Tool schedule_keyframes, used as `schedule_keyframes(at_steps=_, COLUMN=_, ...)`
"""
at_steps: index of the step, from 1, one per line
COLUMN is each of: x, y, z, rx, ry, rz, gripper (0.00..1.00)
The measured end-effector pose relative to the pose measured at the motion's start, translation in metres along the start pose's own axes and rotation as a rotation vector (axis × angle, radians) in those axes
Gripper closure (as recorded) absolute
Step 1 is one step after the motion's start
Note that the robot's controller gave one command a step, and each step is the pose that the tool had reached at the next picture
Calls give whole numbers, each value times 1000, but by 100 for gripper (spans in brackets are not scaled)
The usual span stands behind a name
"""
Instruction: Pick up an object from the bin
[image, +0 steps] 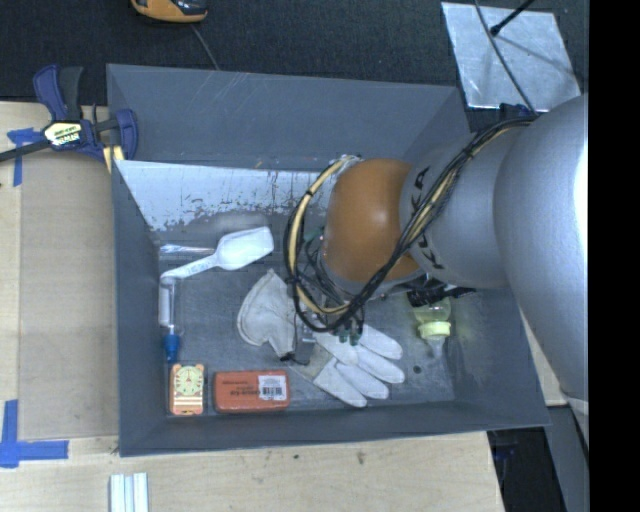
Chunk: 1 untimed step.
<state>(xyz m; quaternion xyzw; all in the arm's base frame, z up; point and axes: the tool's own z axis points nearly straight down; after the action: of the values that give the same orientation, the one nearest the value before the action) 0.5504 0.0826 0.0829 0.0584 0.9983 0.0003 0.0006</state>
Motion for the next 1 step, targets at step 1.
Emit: schedule_keyframes(at_steps=1, x=-7, y=-30, z=-16, rx=-1, ry=-2, rz=-51, gripper=0)
